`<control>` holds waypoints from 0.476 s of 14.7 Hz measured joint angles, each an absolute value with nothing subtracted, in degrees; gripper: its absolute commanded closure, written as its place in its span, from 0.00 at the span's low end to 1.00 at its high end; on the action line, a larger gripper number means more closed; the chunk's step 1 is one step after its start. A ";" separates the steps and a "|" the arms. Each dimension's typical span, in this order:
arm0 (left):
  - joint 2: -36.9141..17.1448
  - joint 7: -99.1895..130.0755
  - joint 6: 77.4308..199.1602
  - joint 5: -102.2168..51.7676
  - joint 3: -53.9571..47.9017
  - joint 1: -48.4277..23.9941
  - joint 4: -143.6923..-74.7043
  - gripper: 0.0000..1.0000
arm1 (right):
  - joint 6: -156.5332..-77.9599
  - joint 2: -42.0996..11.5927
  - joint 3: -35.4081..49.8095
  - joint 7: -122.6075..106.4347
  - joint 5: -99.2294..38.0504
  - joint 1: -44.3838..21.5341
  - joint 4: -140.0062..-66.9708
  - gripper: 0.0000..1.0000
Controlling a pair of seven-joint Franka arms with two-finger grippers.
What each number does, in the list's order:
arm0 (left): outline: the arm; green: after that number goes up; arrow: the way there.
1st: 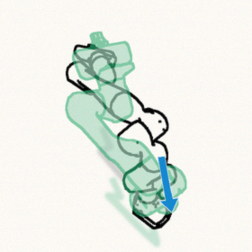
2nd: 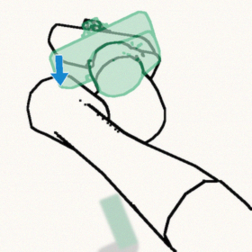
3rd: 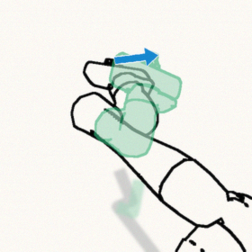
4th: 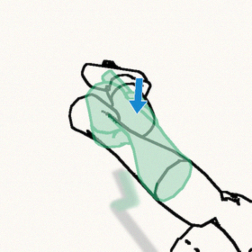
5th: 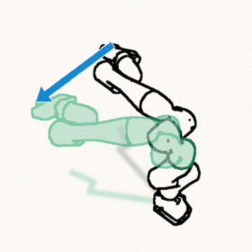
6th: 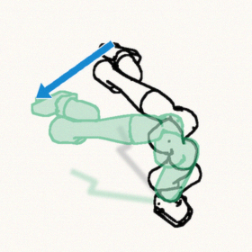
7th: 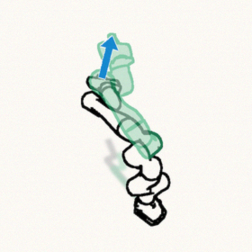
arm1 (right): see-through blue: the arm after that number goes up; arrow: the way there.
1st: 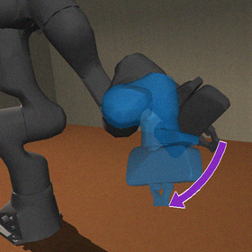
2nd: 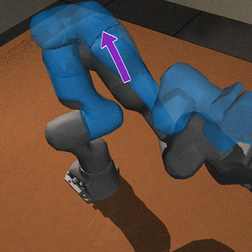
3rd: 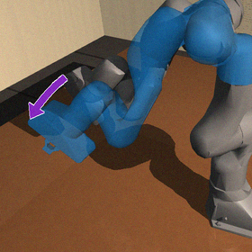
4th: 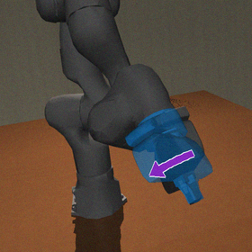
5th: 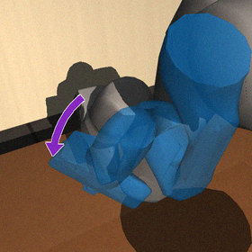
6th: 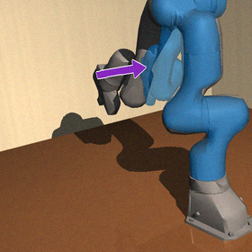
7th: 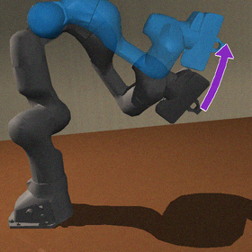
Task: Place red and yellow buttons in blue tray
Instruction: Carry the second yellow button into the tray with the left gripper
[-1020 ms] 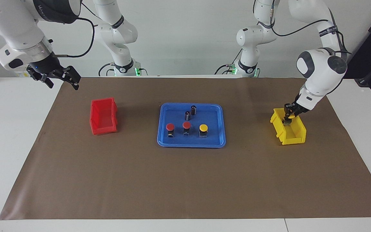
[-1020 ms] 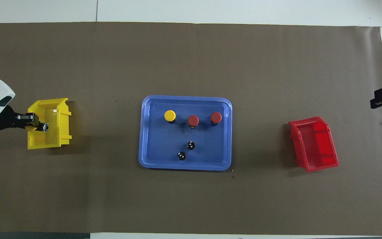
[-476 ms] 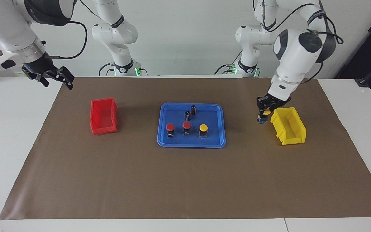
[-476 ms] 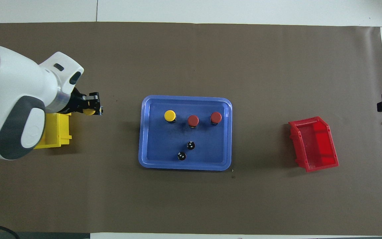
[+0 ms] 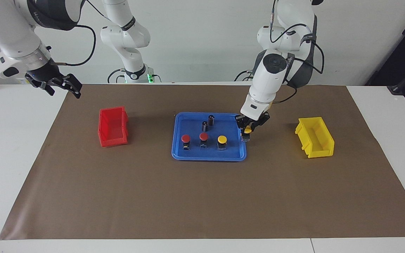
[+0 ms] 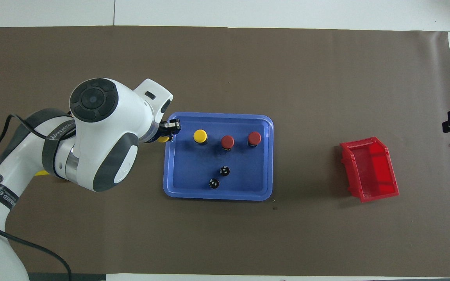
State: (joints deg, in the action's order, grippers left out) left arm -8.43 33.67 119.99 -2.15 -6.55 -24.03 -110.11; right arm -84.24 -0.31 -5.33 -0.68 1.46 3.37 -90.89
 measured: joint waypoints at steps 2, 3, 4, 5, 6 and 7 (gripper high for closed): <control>-9.81 34.14 121.95 -2.17 -6.51 -24.92 -110.83 0.98 | -84.24 -0.31 -4.96 -0.68 1.46 3.33 -90.90 0.00; -10.18 34.31 122.88 -2.17 -6.51 -25.33 -111.33 0.98 | -84.24 -0.31 -4.83 -0.68 1.45 3.26 -90.90 0.00; -10.36 34.43 123.62 -2.17 -6.52 -25.68 -111.81 0.98 | -84.24 -0.31 -4.74 -0.68 1.45 3.09 -90.90 0.00; -10.39 34.51 124.17 -2.17 -6.51 -25.92 -112.21 0.98 | -84.24 -0.31 -4.68 -0.68 1.45 2.87 -90.91 0.00; -10.39 34.58 124.48 -2.18 -6.51 -26.01 -112.40 0.98 | -84.24 -0.31 -4.66 -0.68 1.45 2.60 -90.91 0.00; -10.39 34.66 124.69 -2.18 -6.50 -26.02 -112.45 0.98 | -84.24 -0.31 -4.61 -0.68 1.45 2.46 -90.91 0.00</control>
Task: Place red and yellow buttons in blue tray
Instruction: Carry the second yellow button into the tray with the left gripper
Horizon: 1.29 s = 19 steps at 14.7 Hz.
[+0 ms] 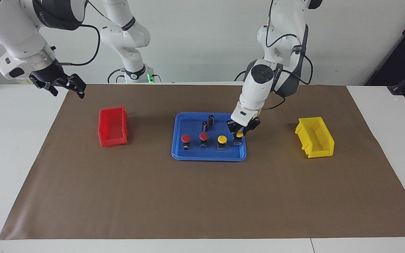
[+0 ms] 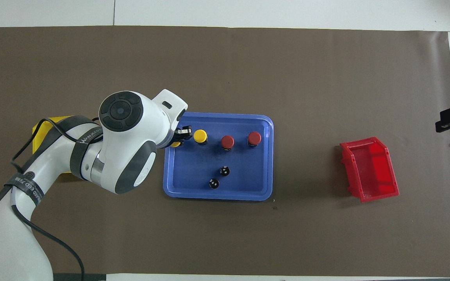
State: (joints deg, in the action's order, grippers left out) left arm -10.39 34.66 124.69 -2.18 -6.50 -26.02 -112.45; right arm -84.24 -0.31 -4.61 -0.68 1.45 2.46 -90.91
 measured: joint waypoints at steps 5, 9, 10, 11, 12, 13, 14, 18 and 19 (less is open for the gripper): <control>-11.91 35.05 126.71 -2.18 -6.46 -26.63 -113.14 0.81 | -84.24 -0.31 -4.56 -0.68 1.45 2.42 -90.93 0.00; -12.68 35.08 127.40 -2.18 -6.45 -26.79 -113.01 0.41 | -84.24 -0.31 -4.56 -0.68 1.45 2.42 -90.93 0.00; -12.68 35.09 127.40 -2.18 -6.45 -26.79 -112.93 0.38 | -84.24 -0.31 -4.56 -0.68 1.45 2.42 -90.93 0.00; -12.68 35.09 127.38 -2.18 -6.46 -26.79 -112.84 0.37 | -84.24 -0.31 -4.56 -0.68 1.45 2.42 -90.93 0.00; -12.64 35.09 127.29 -2.18 -6.46 -26.80 -112.72 0.37 | -84.24 -0.31 -4.56 -0.68 1.45 2.42 -90.93 0.00; -12.55 35.10 126.96 -2.18 -6.45 -26.80 -112.42 0.37 | -84.24 -0.31 -4.56 -0.68 1.45 2.42 -90.93 0.00; -12.46 35.10 126.01 -2.18 -6.44 -26.80 -111.77 0.37 | -84.24 -0.31 -4.56 -0.68 1.45 2.42 -90.93 0.00; -11.10 35.11 119.22 -2.19 -5.60 -26.32 -107.29 0.29 | -84.24 -0.31 -4.56 -0.68 1.45 2.42 -90.94 0.00; -10.35 34.89 115.88 -2.18 -5.28 -25.48 -105.72 0.26 | -84.24 -0.31 -4.56 -0.68 1.45 2.42 -90.94 0.00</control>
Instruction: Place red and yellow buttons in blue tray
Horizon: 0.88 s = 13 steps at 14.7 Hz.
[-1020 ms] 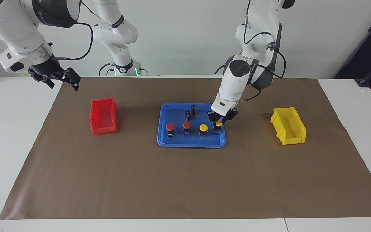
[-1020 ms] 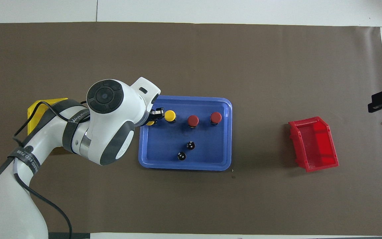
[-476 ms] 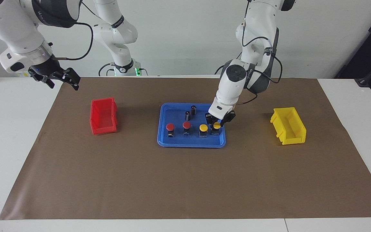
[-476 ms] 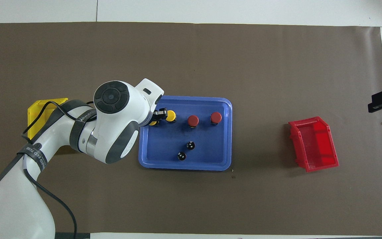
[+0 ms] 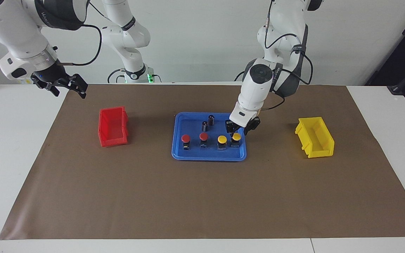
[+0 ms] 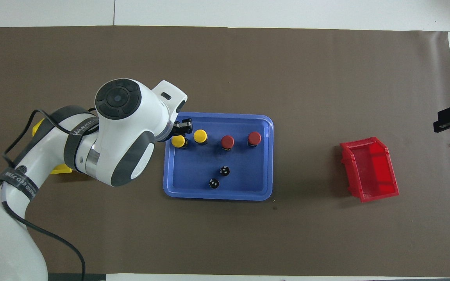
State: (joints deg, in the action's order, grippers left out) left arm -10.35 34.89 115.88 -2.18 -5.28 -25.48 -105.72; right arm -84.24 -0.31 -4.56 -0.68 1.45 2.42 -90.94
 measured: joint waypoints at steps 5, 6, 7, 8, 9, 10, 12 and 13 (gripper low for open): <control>-7.56 22.79 100.27 -2.18 -4.63 -16.71 -95.61 0.00 | -84.24 -0.31 -4.56 -0.68 1.45 2.42 -90.94 0.00; -7.03 19.96 99.02 -2.18 -4.54 -14.60 -94.45 0.00 | -84.24 -0.31 -4.56 -0.68 1.45 2.42 -90.95 0.00; -6.48 17.44 97.71 -2.18 -4.44 -12.62 -93.57 0.00 | -84.24 -0.31 -4.56 -0.68 1.45 2.42 -90.95 0.00; -5.99 15.03 96.42 -2.17 -4.35 -10.70 -92.88 0.00 | -84.24 -0.31 -4.56 -0.68 1.45 2.42 -90.95 0.00; -5.54 12.92 95.56 -1.81 -4.24 -8.87 -92.42 0.00 | -84.24 -0.31 -4.56 -0.68 1.45 2.42 -90.95 0.00; -5.07 10.82 95.00 -1.20 -4.13 -7.03 -92.21 0.00 | -84.24 -0.31 -4.56 -0.68 1.45 2.42 -90.95 0.00; -4.37 7.51 93.27 -0.86 -3.91 -3.28 -92.19 0.00 | -84.24 -0.31 -4.56 -0.68 1.45 2.42 -90.95 0.00; -4.20 6.56 92.20 -0.82 -3.84 -1.57 -92.19 0.00 | -84.24 -0.31 -4.56 -0.68 1.45 2.42 -90.95 0.00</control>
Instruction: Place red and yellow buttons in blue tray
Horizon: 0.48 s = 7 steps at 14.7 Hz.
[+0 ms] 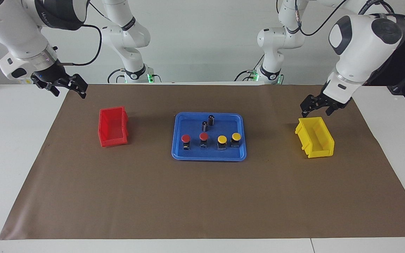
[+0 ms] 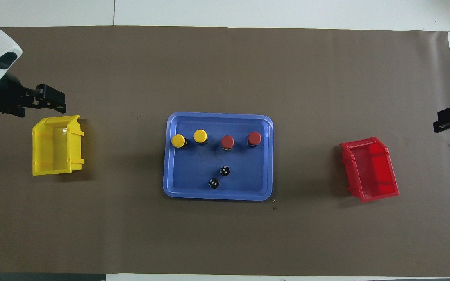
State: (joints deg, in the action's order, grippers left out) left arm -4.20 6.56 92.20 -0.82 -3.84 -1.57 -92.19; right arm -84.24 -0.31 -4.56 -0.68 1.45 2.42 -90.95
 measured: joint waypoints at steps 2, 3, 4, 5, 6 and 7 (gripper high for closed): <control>-3.79 5.43 90.65 -0.81 -3.79 1.01 -92.17 0.00 | -84.24 -0.31 -4.56 -0.68 1.45 2.42 -90.95 0.00; -3.41 4.80 90.07 -0.81 -3.73 1.79 -92.13 0.00 | -84.24 -0.31 -4.56 -0.68 1.45 2.42 -90.95 0.00; -2.77 3.47 89.73 -0.81 -3.70 2.21 -92.08 0.00 | -84.24 -0.31 -4.56 -0.68 1.45 2.42 -90.95 0.00; -1.84 1.70 89.22 -0.81 -3.68 2.54 -91.98 0.00 | -84.24 -0.31 -4.56 -0.68 1.45 2.42 -90.95 0.00; -0.71 0.14 88.35 -0.81 -3.54 2.86 -91.90 0.00 | -84.24 -0.31 -4.56 -0.68 1.45 2.42 -90.95 0.00; 0.44 -0.80 87.03 -0.81 -3.37 3.16 -91.88 0.00 | -84.24 -0.31 -4.56 -0.68 1.45 2.42 -90.95 0.00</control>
State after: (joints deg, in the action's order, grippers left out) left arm 0.44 -0.80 87.03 -0.81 -3.37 3.16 -91.88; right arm -84.24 -0.31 -4.56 -0.68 1.45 2.42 -90.95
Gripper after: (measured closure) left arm 0.000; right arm 0.000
